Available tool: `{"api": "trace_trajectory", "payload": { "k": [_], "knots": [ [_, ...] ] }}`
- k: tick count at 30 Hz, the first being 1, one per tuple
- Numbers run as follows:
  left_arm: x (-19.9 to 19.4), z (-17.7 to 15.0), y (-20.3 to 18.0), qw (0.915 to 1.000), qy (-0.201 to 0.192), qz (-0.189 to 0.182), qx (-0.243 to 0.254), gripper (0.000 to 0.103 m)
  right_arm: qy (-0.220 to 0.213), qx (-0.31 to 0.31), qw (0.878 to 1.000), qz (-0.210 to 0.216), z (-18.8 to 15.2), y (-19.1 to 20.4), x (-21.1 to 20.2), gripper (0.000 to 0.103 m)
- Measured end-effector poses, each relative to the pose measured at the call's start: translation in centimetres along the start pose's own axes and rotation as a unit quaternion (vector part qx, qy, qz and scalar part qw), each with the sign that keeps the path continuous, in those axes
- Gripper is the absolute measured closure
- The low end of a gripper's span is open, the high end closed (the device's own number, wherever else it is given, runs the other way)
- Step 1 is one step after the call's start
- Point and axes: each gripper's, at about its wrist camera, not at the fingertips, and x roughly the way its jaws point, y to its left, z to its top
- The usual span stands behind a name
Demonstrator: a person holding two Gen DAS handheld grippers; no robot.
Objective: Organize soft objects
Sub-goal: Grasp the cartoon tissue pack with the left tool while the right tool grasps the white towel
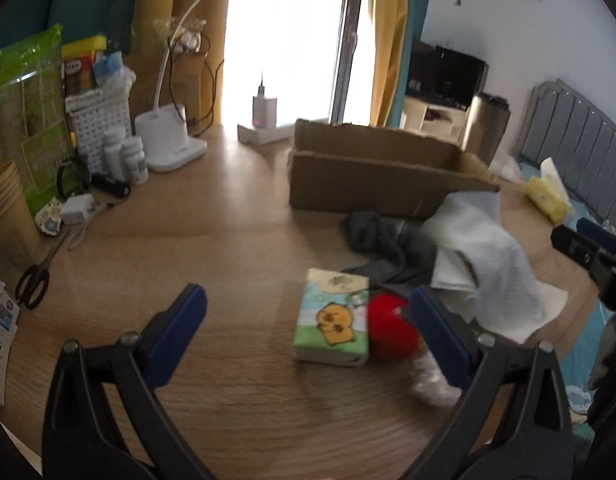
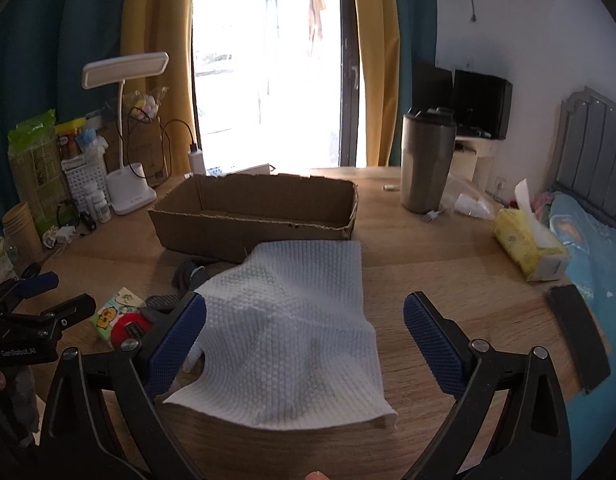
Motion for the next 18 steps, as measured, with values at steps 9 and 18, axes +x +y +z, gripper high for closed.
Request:
{"api": "trace_trajectory", "payload": {
  "k": [9, 18],
  "knots": [
    [2.7, -0.5, 0.9, 0.9988, 0.045, 0.016, 0.014, 0.001, 0.030, -0.002, 1.000, 0.005, 0.0, -0.1, 2.8, 0.006],
    [4.5, -0.2, -1.0, 0.9952, 0.077, -0.015, 0.058, 0.001, 0.051, 0.000, 0.999, 0.017, 0.5, -0.2, 4.7, 0.019]
  ]
}}
